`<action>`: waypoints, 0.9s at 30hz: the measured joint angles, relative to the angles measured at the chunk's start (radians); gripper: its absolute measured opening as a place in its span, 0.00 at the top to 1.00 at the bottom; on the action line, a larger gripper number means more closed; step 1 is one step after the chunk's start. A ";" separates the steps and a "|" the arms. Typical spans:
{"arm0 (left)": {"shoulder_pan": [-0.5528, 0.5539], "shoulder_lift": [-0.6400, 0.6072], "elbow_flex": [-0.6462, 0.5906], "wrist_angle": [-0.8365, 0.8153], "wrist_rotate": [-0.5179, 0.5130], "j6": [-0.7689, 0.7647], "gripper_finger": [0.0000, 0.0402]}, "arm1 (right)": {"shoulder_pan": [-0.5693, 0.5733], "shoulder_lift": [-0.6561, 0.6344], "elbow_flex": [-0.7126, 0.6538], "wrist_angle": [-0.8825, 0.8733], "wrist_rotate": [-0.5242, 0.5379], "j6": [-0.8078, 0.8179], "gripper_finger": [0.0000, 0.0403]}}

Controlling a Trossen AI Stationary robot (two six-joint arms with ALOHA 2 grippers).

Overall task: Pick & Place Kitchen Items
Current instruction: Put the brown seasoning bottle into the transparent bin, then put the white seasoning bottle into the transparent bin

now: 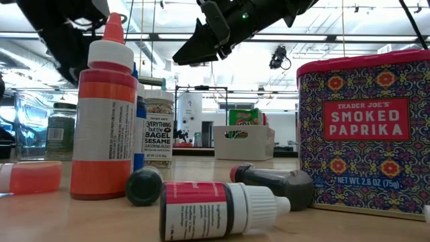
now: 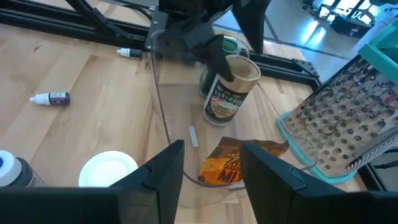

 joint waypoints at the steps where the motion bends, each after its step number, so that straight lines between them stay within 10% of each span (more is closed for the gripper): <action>1: 0.000 0.000 0.014 -0.009 -0.007 -0.005 0.16 | 0.000 0.000 0.000 0.000 0.000 0.002 0.59; 27: -0.011 0.007 0.121 0.361 0.236 0.226 0.20 | 0.002 0.000 0.000 -0.018 -0.225 0.089 0.59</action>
